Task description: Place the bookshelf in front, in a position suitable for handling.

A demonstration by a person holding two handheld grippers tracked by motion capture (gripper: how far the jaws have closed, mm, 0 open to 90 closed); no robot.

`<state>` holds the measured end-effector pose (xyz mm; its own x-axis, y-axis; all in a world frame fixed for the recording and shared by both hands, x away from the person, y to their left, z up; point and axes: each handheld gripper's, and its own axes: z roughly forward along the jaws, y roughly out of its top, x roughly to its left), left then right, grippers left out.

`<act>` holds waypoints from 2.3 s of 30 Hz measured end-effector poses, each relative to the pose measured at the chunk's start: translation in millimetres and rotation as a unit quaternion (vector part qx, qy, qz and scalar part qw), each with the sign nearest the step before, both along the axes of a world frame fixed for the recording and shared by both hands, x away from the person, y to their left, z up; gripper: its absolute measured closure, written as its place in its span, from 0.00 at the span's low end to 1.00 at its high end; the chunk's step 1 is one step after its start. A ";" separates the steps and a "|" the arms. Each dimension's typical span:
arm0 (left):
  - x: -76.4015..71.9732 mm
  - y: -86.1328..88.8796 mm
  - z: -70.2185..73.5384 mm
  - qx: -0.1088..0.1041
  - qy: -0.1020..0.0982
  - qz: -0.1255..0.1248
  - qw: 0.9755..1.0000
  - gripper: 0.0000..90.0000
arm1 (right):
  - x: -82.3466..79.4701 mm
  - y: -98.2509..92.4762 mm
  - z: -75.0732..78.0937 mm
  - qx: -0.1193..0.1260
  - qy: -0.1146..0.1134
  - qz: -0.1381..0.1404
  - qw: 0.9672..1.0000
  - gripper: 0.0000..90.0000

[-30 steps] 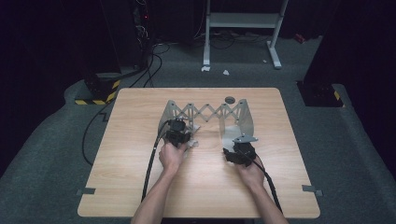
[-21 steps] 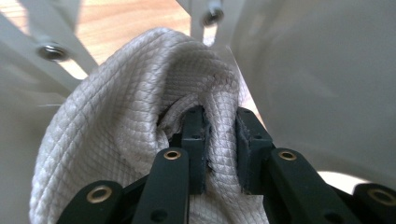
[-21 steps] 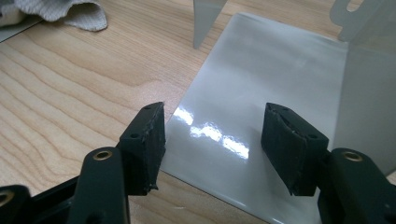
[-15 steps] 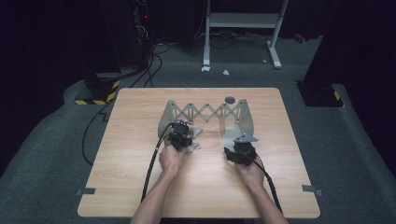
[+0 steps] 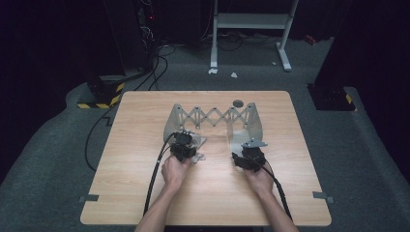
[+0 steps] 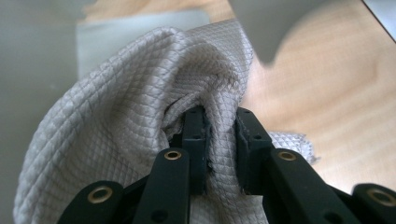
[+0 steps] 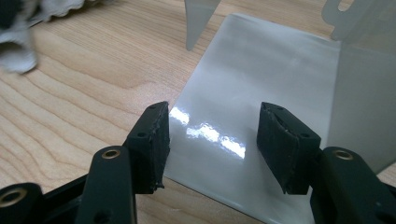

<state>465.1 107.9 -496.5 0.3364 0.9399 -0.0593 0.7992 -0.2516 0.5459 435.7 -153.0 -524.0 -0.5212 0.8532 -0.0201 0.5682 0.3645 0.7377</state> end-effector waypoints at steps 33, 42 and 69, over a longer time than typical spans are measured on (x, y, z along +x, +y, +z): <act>24.9 1.3 8.1 -0.020 0.028 0.016 0.999 0.86 | 0.1 -0.1 0.0 0.001 0.001 0.000 1.000 0.49; 14.2 1.5 4.6 0.070 0.011 0.015 0.997 0.86 | 0.1 -0.1 0.0 0.001 0.001 0.000 1.000 0.49; 21.6 5.3 5.6 0.087 0.020 0.021 0.996 0.86 | 0.1 -0.1 0.0 0.001 0.001 0.000 1.000 0.49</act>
<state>486.7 113.2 -490.9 0.2979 0.9500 0.0937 0.8314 -0.3064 0.4635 435.8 -153.1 -524.0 -0.5217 0.8529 -0.0181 0.5691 0.3638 0.7374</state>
